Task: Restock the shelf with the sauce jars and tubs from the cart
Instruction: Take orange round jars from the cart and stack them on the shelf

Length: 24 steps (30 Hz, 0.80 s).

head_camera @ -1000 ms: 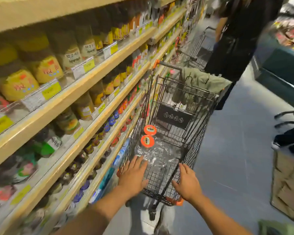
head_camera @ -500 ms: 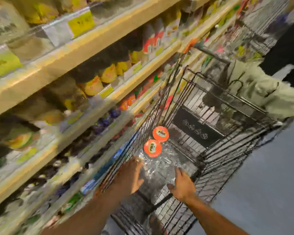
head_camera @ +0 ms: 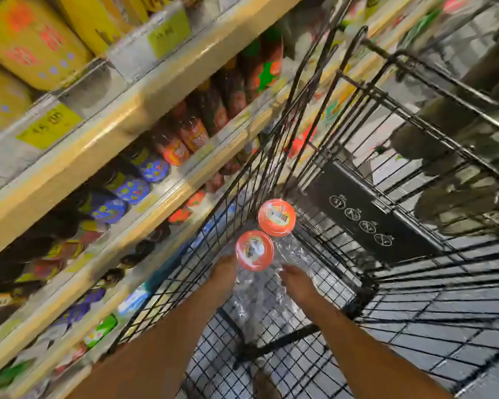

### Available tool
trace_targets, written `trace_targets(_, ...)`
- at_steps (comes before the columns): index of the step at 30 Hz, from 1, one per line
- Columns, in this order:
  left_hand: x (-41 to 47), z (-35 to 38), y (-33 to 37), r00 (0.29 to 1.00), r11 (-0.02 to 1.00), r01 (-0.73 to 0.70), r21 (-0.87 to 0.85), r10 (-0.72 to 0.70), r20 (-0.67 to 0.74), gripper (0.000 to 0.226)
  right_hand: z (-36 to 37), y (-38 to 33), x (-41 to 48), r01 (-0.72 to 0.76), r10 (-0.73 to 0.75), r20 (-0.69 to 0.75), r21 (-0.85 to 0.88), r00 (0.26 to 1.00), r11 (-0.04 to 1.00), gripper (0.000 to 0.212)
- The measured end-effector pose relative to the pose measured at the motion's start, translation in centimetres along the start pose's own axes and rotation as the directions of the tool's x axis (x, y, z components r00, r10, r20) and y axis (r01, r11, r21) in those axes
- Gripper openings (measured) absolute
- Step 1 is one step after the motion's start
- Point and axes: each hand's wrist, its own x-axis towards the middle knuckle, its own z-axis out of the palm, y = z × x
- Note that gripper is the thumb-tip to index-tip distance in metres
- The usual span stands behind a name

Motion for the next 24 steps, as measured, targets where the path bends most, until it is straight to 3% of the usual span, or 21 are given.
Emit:
trace_targets(3, 1.1, 1.2, 0.6, 0.999, 0.991, 0.026, -0.13, -0.022, 0.034, 0.039, 0.9, -0.5, 2.1, -0.008, 0.001, 0.044, 0.165, 0.999, 0.986, 0.027)
trace_targets(6, 2.1, 1.9, 1.1, 0.999, 0.966, 0.032, -0.257, -0.021, 0.044, 0.027, 1.6, -1.5, 3.6, -0.005, -0.031, 0.094, 0.364, 0.995, 0.931, 0.01)
trace_targets(9, 3.7, 1.9, 0.8, 1.0, 0.969, -0.007, -0.245, 0.006, -0.001, 0.032, 2.0, -2.0, 4.8, -0.05, -0.011, 0.125, 0.483, 0.992, 0.874, 0.026)
trace_targets(14, 4.3, 1.9, 0.2, 0.995, 0.978, -0.096, -0.186, 0.088, -0.052, 0.052, 1.9, -1.7, 5.6, -0.102, 0.03, 0.143, 0.532, 0.989, 0.841, 0.047)
trace_targets(20, 3.0, 2.8, 0.6, 0.987, 0.957, -0.159, -0.243, 0.164, 0.0, 0.026, 1.1, -1.5, 4.9, -0.163, 0.056, 0.204, 0.553, 0.977, 0.817, 0.066)
trace_targets(24, 3.2, 2.3, 0.3, 0.99, 0.946, -0.136, -0.294, 0.14, -0.007, 0.019, 0.1, -1.2, 5.0, -0.155, 0.059, 0.178, 0.595, 0.982, 0.789, 0.058)
